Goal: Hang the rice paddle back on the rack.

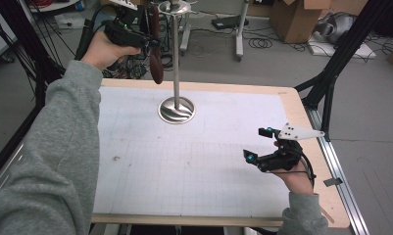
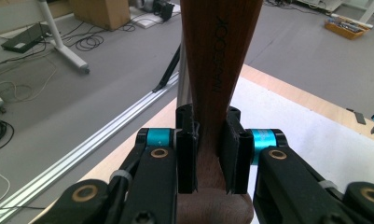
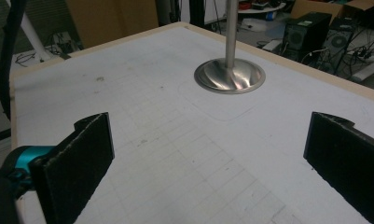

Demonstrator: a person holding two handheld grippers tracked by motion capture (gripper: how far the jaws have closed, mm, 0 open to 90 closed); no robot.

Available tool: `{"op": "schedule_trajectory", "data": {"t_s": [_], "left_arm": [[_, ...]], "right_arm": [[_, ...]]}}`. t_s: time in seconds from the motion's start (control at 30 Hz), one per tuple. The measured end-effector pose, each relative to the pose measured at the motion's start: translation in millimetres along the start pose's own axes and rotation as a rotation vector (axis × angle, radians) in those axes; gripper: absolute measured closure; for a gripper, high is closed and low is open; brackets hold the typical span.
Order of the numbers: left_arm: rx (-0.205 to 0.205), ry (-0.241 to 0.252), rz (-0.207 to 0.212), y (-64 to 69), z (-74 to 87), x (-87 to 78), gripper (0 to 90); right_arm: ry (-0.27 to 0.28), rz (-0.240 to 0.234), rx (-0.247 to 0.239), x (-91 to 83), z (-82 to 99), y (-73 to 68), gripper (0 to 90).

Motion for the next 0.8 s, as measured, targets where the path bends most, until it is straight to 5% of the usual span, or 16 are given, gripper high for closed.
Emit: {"op": "schedule_trajectory", "data": {"t_s": [0.53,0.8], "left_arm": [[0.029,-0.004,-0.042,0.5,-0.4,5.8,76.5],[0.09,0.004,-0.074,5.1,-0.9,8.8,62.1]], "right_arm": [[-0.003,0.002,0.004,0.3,0.5,0.8,0.2],[-0.002,0.001,0.002,0.5,0.9,1.4,0.2]]}}
Point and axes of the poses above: each handheld gripper's, and its own axes: x roughly forward along the jaws, z roughly out of its underside, y roughly to its right, the point moved 2 cm from there along x, roughly forward along the jaws, and after that the axes turned 14 degrees about z, right-handed, at the moved point
